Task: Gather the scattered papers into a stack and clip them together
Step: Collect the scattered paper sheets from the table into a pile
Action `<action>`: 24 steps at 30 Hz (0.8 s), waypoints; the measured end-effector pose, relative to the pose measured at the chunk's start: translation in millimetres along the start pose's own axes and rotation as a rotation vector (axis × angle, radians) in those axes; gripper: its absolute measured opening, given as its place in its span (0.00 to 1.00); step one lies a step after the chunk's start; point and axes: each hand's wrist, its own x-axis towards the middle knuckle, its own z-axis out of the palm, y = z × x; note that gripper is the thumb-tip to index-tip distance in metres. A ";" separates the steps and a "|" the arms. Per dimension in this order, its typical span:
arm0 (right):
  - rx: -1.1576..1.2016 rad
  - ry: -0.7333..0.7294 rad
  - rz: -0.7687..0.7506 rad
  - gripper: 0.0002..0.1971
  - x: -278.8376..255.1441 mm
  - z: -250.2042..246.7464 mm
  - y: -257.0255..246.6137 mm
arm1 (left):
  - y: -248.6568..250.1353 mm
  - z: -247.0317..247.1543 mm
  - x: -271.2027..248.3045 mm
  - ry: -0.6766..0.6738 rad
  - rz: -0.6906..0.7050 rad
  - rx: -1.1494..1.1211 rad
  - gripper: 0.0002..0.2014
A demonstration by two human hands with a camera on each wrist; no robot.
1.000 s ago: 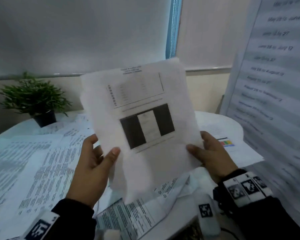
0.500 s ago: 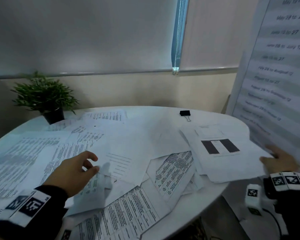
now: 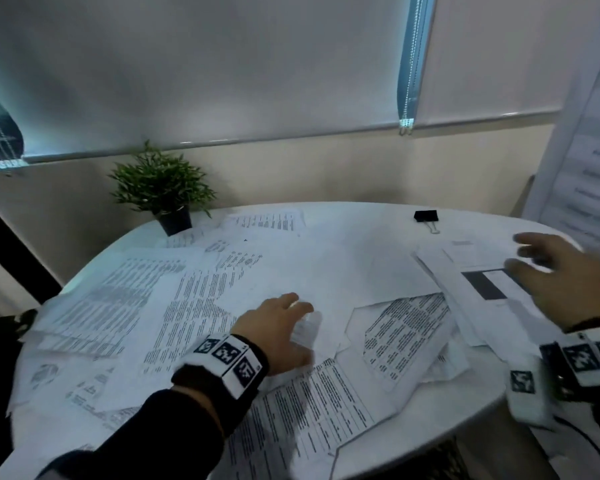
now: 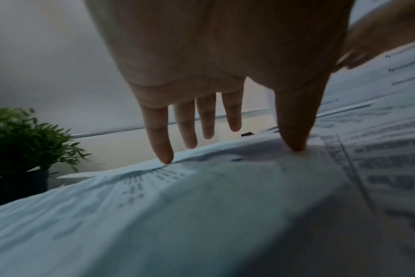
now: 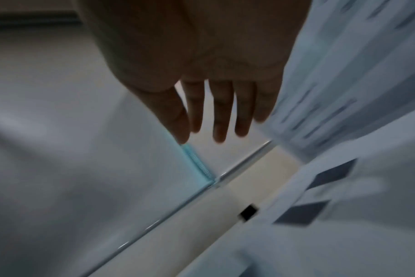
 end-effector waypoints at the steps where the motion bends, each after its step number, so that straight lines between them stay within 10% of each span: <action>1: 0.010 -0.135 -0.065 0.15 -11.8 10.4 -21.6 | 6.8 -0.1 2.5 -0.024 -0.010 0.007 0.32; 6: -0.019 -0.654 -0.195 0.16 -69.5 65.9 -66.6 | 21.4 -6.3 3.9 0.117 -0.048 0.198 0.13; 11: 0.616 -0.652 0.314 0.27 -85.0 85.7 -79.2 | 28.1 -19.2 -17.6 0.538 0.118 0.054 0.12; 14: 0.731 -0.500 0.370 0.30 -81.2 83.1 -79.5 | 49.9 -16.0 -33.5 0.492 0.592 0.032 0.15; 16: 0.521 -0.351 0.217 0.34 -77.1 74.1 -66.5 | 57.7 -18.1 -37.7 0.371 0.649 -0.030 0.12; 21: 0.221 0.186 0.088 0.20 -59.4 31.0 -27.9 | 37.0 -24.9 -1.9 0.387 0.178 -0.204 0.15; 24: 0.189 0.363 0.150 0.21 -53.7 25.2 -17.2 | 29.5 -14.3 35.0 0.153 0.080 -0.040 0.25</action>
